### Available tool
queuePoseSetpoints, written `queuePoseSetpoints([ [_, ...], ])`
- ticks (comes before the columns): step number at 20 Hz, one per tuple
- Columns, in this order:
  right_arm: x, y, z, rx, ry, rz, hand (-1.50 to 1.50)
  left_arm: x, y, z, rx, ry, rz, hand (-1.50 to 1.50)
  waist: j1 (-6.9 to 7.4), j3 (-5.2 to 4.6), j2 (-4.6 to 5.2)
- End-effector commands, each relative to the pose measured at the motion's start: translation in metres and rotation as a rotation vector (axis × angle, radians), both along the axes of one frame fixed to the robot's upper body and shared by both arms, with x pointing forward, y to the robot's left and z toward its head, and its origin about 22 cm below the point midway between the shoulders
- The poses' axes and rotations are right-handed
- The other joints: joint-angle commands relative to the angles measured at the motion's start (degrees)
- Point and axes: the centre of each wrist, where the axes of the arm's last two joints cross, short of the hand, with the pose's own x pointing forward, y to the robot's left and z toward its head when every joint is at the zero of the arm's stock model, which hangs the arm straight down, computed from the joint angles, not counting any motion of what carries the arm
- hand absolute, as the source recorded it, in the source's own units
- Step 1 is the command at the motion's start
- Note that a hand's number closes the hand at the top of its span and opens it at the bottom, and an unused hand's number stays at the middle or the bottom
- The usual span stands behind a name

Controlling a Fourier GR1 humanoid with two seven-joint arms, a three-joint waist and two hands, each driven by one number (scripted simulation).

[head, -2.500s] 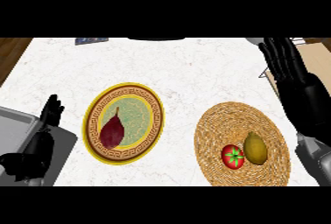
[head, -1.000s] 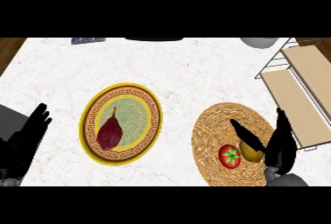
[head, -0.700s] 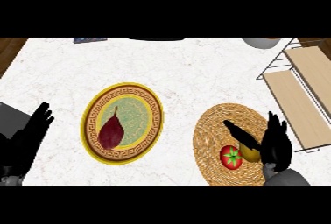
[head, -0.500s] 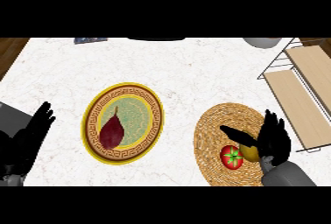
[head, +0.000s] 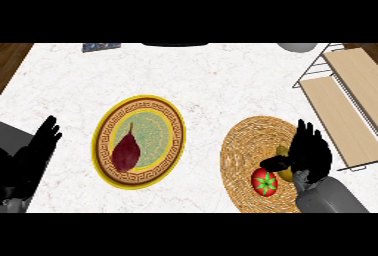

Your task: Pick the lemon from the placemat and place it in the tiered shelf

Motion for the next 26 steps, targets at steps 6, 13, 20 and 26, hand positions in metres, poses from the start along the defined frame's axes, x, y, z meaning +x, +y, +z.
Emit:
queuePoseSetpoints([
  [6,-0.010,0.006,0.009,-0.114,0.171,-0.164,-1.50,0.006,0.004,-0.008,-0.010,-0.013,0.006,0.00,-0.19,0.27,0.43],
  [13,-0.008,0.001,0.007,-0.108,0.158,-0.173,-1.50,0.000,0.009,0.002,0.005,-0.006,-0.024,0.00,0.67,0.36,0.51],
  [20,0.001,-0.003,-0.006,-0.094,0.193,-0.178,-1.50,-0.004,0.002,-0.003,-0.005,-0.008,-0.016,0.00,1.16,0.40,0.55],
  [26,-0.019,-0.020,-0.014,-0.033,0.181,-0.183,1.50,-0.003,0.000,-0.010,0.009,-0.020,-0.013,0.00,0.47,0.40,0.49],
])
